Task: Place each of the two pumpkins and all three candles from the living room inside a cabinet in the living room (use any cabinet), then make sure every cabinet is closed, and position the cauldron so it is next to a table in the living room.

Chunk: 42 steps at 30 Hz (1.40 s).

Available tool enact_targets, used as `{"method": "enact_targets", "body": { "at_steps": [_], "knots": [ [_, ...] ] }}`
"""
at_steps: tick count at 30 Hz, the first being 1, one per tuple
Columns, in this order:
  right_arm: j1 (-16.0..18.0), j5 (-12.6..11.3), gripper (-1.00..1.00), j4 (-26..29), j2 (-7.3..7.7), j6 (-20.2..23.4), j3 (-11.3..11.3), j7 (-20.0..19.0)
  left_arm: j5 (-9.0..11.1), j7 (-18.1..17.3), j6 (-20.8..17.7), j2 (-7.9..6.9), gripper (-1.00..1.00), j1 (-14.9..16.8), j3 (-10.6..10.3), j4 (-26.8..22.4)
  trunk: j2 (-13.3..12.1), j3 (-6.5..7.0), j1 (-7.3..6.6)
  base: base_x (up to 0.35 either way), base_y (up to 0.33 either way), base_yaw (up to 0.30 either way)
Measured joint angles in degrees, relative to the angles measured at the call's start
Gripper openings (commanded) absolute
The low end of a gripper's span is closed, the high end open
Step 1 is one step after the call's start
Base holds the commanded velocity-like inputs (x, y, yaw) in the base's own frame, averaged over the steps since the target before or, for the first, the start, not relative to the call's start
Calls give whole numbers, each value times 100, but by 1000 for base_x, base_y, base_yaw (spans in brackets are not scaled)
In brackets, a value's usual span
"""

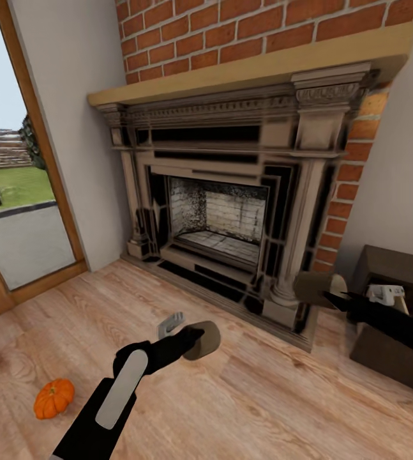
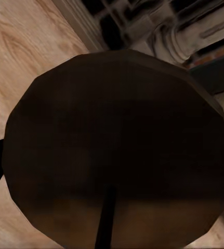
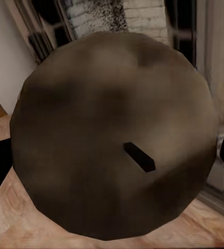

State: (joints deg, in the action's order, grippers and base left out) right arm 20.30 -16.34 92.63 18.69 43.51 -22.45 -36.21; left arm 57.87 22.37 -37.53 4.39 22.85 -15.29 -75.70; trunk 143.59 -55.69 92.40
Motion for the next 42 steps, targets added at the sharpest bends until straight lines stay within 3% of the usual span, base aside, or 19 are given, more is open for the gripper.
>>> {"method": "enact_targets", "body": {
  "at_steps": [12, 13, 16, 28, 33, 36, 38, 42],
  "knots": [
    [1, 21, -100, 0, 10, 1, 1, 8, -15, 2, 59, 0, -100, 37, -36, 149, -16, 266, -31, 0, 0, -299],
    [2, 24, -100, 0, 10, 1, 1, 8, -194, 1, 58, 34, -100, 56, -57, 168, -18, 288, -34, 0, 0, -300],
    [6, 28, -100, -1, 11, 0, 1, 8, -312, 3, 57, 53, -100, 62, -65, 179, -22, 355, -41, 0, 0, -300],
    [7, 15, -100, -1, 18, 241, 2, 33, -351, 5, 65, 60, -100, 64, -68, 185, -39, 621, -73, 0, 0, -218],
    [15, 4, -100, 0, 49, 318, 8, 37, -354, 5, 64, 64, -100, 64, -68, 185, -239, 703, -182, 0, 0, -35],
    [42, 6, -100, -1, 64, 578, 9, 43, -358, 9, 63, 64, -100, 64, -68, 185, -359, 736, -248, 0, 0, -11],
    [160, -5, -100, -7, 71, 1072, 11, 63, -356, 18, 63, 69, -100, 64, -68, 186, -440, 755, -291, 0, 0, -3],
    [224, -11, -100, -9, 72, 1264, 11, 72, -352, 29, 63, 71, -100, 62, -68, 185, -600, 790, -379, 0, 0, -1]
  ]
}}
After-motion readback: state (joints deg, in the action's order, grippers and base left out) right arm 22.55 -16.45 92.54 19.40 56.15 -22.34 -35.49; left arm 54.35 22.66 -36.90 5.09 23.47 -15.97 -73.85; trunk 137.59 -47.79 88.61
